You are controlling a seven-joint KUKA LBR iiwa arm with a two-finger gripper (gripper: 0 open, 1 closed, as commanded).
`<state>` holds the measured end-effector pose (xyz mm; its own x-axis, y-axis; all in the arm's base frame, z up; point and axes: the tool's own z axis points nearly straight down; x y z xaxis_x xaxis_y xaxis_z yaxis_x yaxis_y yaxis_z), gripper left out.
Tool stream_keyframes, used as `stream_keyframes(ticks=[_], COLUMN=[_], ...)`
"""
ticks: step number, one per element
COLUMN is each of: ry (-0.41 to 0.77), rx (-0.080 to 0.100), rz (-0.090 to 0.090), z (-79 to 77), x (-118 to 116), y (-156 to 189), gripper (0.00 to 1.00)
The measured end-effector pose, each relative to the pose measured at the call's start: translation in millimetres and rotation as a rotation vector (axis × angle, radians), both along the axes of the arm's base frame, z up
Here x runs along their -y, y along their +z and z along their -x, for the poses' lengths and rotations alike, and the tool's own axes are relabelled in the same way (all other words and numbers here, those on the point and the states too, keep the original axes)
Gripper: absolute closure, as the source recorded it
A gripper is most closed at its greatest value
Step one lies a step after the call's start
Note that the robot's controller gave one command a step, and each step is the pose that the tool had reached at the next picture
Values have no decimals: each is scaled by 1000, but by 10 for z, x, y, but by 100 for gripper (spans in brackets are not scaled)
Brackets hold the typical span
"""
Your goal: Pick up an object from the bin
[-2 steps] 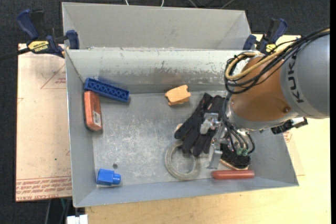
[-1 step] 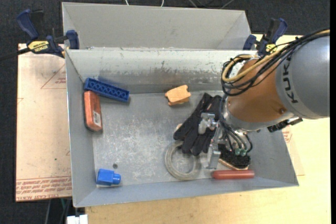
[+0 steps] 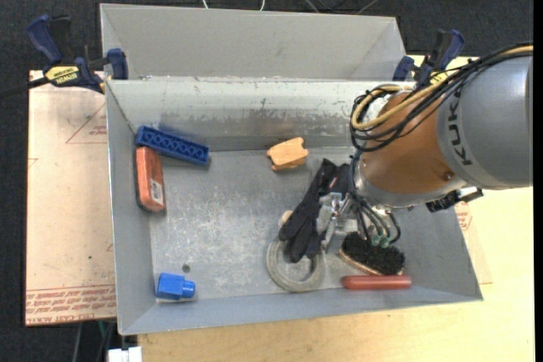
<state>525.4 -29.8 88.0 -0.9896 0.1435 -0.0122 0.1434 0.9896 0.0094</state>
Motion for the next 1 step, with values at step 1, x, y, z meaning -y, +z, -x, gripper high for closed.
stream_keyframes(ticks=[1], ry=[0], rx=[0], rz=[0], z=[0], x=[0], y=[0], gripper=[100])
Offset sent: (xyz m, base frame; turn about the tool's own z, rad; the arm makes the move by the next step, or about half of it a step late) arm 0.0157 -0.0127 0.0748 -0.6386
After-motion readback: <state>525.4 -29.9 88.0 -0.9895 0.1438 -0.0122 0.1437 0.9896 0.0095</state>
